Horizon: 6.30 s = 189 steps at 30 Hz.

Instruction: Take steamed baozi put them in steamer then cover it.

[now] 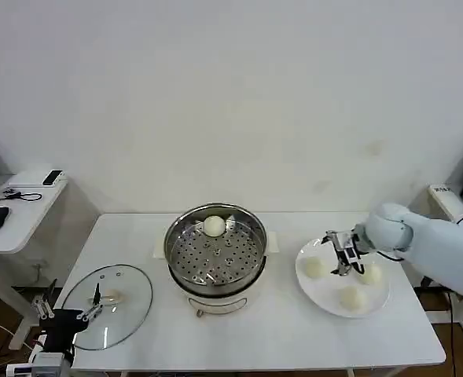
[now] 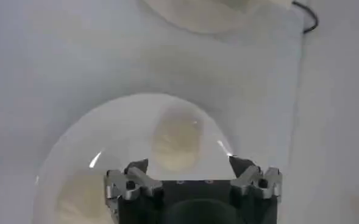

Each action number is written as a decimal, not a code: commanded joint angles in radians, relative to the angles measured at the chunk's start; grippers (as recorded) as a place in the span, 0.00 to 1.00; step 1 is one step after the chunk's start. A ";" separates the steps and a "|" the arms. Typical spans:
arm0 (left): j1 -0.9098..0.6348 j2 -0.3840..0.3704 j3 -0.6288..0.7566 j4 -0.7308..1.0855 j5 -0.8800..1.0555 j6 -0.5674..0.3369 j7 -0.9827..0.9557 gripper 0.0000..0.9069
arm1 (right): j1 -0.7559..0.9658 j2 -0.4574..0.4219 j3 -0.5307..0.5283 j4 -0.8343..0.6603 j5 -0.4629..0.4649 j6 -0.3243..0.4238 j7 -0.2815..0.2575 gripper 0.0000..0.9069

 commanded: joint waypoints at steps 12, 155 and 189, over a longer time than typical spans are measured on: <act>0.011 -0.004 -0.010 0.006 0.005 0.001 0.004 1.00 | -0.181 0.246 0.149 -0.301 -0.104 0.006 -0.066 1.00; -0.041 0.074 0.036 0.008 -0.032 0.015 0.015 1.00 | 0.447 -0.191 -0.274 0.338 0.146 -0.082 -0.088 1.00; -0.032 0.038 0.060 0.040 0.008 0.018 0.017 1.00 | -0.392 -0.169 0.348 0.082 -0.173 0.008 -0.162 1.00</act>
